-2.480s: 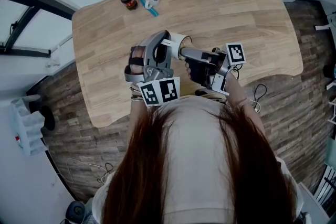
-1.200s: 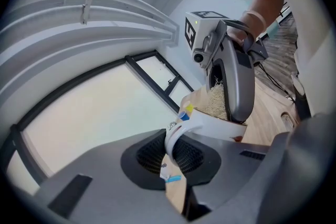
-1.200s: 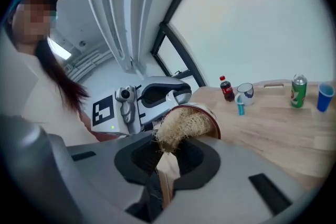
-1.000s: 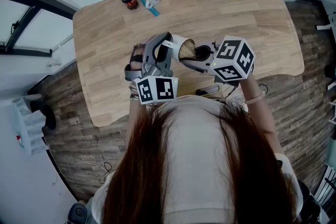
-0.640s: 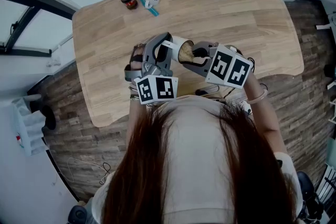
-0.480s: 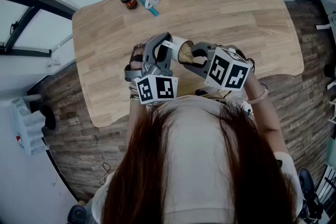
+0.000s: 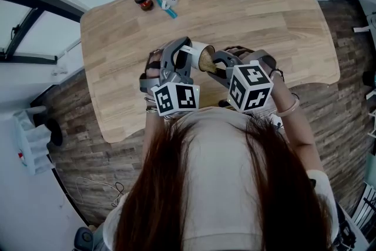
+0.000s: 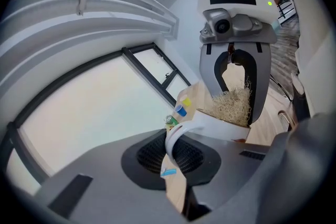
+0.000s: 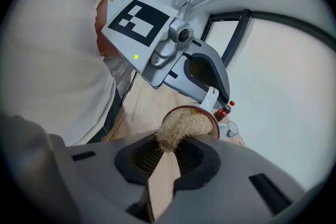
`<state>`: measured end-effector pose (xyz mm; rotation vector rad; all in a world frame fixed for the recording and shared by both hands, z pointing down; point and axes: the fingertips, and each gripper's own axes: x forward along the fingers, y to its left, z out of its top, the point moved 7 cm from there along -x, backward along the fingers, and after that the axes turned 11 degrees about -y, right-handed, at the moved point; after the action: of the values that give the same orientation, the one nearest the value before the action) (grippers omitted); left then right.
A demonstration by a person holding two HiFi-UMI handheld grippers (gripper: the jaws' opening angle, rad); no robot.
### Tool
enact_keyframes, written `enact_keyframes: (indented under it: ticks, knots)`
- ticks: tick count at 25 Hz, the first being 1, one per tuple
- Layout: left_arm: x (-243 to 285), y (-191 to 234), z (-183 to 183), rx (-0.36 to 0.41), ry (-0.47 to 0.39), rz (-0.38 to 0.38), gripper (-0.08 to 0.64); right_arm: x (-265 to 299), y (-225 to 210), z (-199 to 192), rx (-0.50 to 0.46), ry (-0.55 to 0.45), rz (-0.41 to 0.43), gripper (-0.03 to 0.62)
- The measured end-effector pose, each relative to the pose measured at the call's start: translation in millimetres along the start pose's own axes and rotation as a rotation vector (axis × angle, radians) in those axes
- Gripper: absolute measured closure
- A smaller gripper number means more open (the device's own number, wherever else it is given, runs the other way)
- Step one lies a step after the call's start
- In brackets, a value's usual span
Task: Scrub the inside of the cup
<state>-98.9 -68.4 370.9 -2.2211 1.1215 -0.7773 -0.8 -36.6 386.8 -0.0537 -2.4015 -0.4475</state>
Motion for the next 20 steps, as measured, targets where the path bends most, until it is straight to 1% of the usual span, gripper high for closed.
enact_keyframes:
  ticks: [4, 7, 11, 15, 20]
  knots:
    - [-1, 2, 0, -0.004, -0.002, 0.011, 0.535, 0, -1, 1, 0.024, -0.017, 0.001, 0.520]
    - [-1, 2, -1, -0.007, -0.005, 0.013, 0.535, -1, -2, 1, 0.095, -0.062, 0.015, 0.520]
    - [-2, 2, 0, 0.003, -0.014, 0.017, 0.535, -2, -4, -2, 0.242, -0.138, 0.036, 0.520]
    - [-4, 3, 2, 0.008, -0.027, 0.026, 0.535, -4, -6, -5, 0.405, -0.239, 0.055, 0.520]
    - [-5, 7, 3, -0.001, -0.055, 0.052, 0.535, -7, -10, -9, 0.567, -0.366, 0.071, 0.520]
